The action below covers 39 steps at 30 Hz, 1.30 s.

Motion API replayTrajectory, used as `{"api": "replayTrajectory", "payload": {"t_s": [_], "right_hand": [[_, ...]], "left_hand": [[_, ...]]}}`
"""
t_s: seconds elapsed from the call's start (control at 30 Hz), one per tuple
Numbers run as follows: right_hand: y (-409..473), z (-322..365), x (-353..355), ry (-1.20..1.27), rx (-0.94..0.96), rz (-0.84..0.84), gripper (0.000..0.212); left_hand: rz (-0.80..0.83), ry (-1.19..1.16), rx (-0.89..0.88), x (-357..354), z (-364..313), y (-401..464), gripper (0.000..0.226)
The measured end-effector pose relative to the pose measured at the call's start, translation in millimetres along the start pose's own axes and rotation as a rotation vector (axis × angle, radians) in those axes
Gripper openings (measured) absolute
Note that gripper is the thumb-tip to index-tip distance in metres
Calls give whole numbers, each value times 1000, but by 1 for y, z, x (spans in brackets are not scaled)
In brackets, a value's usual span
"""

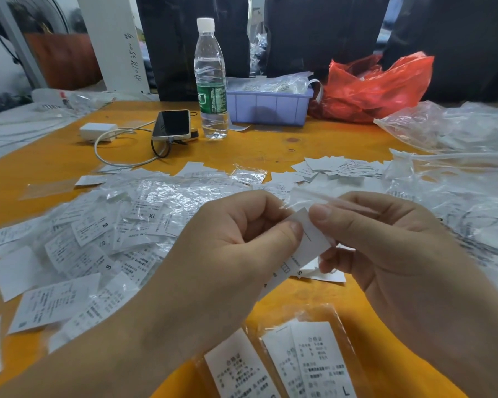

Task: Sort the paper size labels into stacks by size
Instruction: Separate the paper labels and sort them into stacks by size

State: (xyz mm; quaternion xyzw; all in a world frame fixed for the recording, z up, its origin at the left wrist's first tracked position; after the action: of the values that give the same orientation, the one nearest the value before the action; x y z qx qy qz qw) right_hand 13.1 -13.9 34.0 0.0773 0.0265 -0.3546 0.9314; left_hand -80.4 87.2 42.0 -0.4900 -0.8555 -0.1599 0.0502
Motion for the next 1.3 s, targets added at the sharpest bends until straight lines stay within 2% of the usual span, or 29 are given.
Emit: {"api": "replayTrajectory", "payload": {"t_s": [0.43, 0.73, 1.3], "right_hand": [[1, 3, 0, -77, 67, -5, 7], [1, 2, 1, -80, 67, 3, 13], [1, -3, 0, -84, 28, -5, 24]], "left_hand": [[-58, -41, 48, 6, 3, 2, 25], [-45, -110, 68, 4, 4, 4, 15], [-27, -127, 36, 4, 5, 4, 13]]}}
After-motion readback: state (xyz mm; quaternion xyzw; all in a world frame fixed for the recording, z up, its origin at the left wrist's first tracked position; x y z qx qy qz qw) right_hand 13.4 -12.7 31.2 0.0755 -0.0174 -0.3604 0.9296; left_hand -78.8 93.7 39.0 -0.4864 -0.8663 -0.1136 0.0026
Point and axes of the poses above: each hand's wrist, its own y-axis towards the middle knuckle, its own x-axis out of the back of the hand, z = x × y, the point moved 7 cm from there along y, towards the middle knuckle, and after that the axes turned 2 degrees about -z, right-handed, at the moved point
